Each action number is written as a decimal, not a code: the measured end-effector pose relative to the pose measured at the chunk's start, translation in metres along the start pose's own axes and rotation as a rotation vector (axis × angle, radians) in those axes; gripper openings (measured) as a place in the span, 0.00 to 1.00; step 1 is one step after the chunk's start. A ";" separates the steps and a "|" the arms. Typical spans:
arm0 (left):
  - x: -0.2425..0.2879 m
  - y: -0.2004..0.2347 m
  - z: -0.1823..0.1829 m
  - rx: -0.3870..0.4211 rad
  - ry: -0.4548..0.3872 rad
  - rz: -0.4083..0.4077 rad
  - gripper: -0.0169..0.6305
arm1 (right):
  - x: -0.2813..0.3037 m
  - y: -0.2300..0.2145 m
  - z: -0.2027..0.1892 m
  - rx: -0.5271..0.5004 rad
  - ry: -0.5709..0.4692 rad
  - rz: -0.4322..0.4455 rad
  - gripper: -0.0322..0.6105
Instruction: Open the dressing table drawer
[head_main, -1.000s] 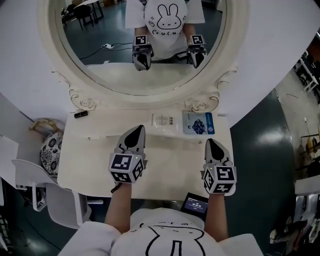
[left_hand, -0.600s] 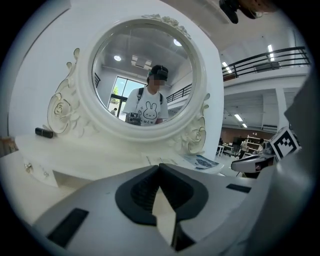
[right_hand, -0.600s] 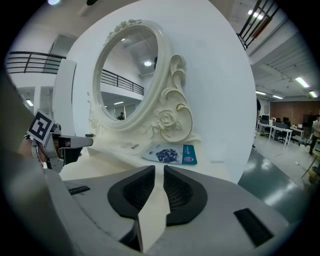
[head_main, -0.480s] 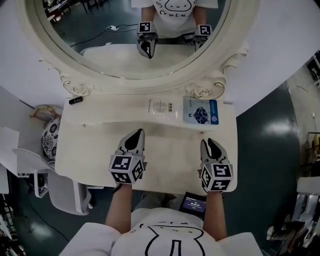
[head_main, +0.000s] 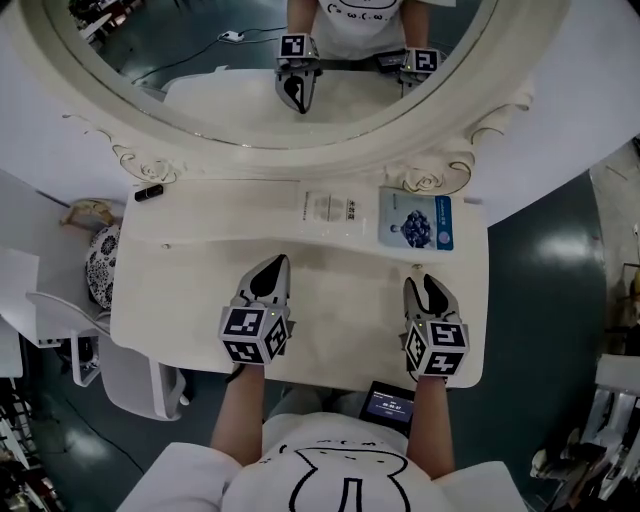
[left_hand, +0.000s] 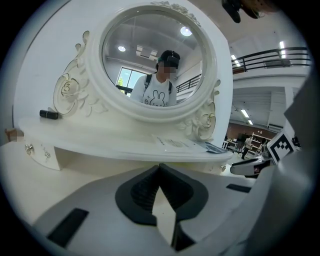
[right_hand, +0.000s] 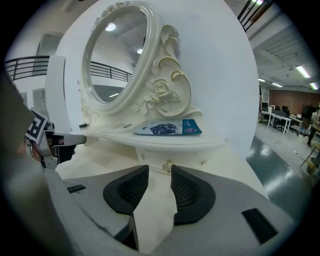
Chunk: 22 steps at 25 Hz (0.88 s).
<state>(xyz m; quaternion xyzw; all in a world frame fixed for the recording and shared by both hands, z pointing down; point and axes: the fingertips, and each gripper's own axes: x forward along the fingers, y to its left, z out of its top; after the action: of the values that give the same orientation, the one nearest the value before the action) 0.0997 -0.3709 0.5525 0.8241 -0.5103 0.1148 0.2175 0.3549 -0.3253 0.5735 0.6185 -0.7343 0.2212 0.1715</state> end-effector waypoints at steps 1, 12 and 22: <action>0.002 0.002 -0.001 -0.002 0.006 0.002 0.04 | 0.004 -0.002 0.000 0.001 0.006 -0.003 0.25; 0.023 0.017 -0.007 -0.017 0.045 0.019 0.04 | 0.037 -0.019 -0.007 0.020 0.075 -0.036 0.25; 0.022 0.017 -0.005 -0.020 0.045 0.017 0.04 | 0.039 -0.015 -0.011 0.015 0.104 -0.036 0.23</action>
<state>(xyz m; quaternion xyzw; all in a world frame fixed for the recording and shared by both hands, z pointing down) 0.0948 -0.3926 0.5706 0.8147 -0.5134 0.1300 0.2361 0.3626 -0.3538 0.6049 0.6205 -0.7114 0.2555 0.2090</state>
